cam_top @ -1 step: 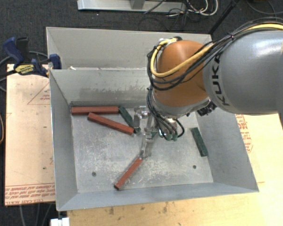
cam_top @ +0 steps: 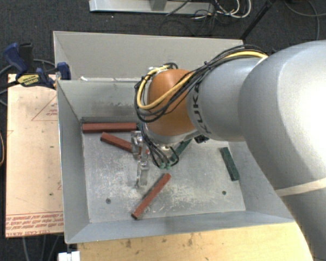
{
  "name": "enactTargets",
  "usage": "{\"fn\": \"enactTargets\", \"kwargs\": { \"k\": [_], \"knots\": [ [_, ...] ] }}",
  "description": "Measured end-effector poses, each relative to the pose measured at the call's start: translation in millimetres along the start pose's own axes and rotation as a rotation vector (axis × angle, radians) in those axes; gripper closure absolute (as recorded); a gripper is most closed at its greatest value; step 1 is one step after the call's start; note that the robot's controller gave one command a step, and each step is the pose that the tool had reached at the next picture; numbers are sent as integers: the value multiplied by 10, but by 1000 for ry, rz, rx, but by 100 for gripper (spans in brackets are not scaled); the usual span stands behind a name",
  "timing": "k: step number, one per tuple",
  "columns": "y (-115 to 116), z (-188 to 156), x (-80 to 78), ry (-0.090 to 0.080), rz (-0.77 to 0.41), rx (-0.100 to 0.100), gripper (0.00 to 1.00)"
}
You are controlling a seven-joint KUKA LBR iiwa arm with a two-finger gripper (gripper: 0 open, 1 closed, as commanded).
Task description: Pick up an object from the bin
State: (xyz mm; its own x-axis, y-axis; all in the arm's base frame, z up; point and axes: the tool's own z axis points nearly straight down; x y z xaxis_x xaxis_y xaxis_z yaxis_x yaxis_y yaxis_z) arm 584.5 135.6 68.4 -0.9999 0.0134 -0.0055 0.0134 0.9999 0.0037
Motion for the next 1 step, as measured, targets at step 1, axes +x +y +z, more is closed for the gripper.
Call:
{"fn": "enactTargets", "kwargs": {
  "k": [1],
  "knots": [
    [-6,-47,-16,-4,3,-1,100]
  ]
}}
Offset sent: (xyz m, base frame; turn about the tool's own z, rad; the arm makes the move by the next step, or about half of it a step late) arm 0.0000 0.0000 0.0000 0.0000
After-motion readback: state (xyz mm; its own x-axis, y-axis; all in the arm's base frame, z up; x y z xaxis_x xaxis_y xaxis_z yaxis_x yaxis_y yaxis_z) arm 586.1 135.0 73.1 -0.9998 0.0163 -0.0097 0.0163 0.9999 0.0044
